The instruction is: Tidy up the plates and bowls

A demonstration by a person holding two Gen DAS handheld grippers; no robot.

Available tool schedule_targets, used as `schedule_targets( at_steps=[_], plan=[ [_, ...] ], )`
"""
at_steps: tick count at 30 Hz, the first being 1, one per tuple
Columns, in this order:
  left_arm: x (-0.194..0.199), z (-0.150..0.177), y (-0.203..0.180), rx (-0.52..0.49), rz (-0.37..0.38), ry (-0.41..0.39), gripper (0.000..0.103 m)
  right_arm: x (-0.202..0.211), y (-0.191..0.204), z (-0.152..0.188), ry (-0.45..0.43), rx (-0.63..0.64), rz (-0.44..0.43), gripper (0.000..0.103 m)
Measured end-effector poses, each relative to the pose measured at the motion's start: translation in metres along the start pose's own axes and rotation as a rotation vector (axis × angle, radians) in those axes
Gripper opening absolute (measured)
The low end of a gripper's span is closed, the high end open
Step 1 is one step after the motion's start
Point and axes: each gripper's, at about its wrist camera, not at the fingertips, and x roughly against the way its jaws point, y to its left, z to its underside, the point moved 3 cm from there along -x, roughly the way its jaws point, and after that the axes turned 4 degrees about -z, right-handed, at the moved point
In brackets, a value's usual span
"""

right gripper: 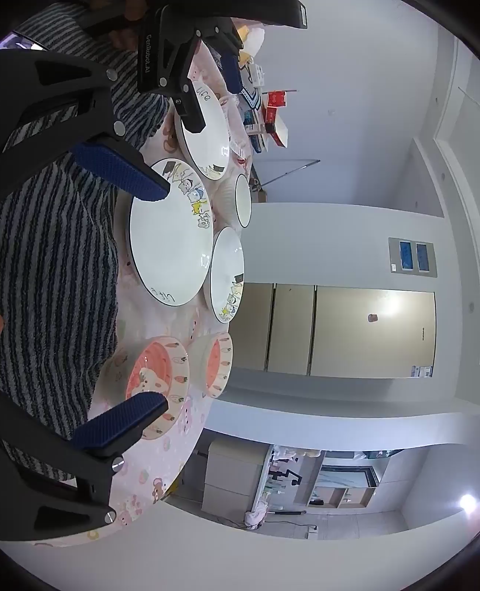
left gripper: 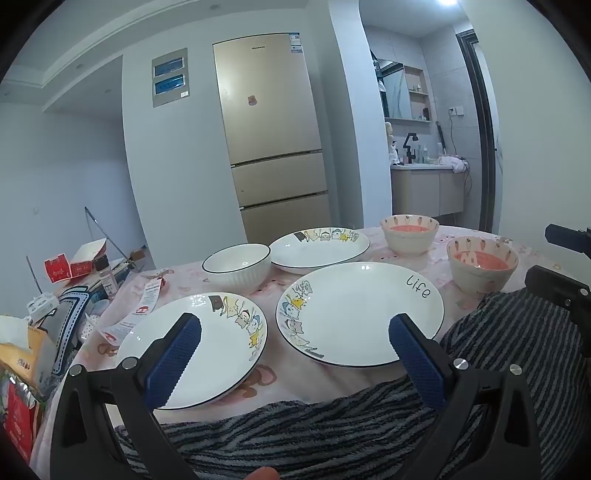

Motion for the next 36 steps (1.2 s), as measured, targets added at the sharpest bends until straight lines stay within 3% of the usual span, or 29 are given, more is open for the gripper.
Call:
schedule_targets(
  at_steps=[20,36],
  plan=[
    [0.0,0.001,0.001,0.017,0.005,0.0,0.103,-0.005,0.003,0.0,0.006,0.016,0.005,0.103],
    [0.0,0.001,-0.001,0.006,0.006,-0.004,0.103,0.007,0.004,0.002,-0.045,0.029,0.016,0.103]
  ],
)
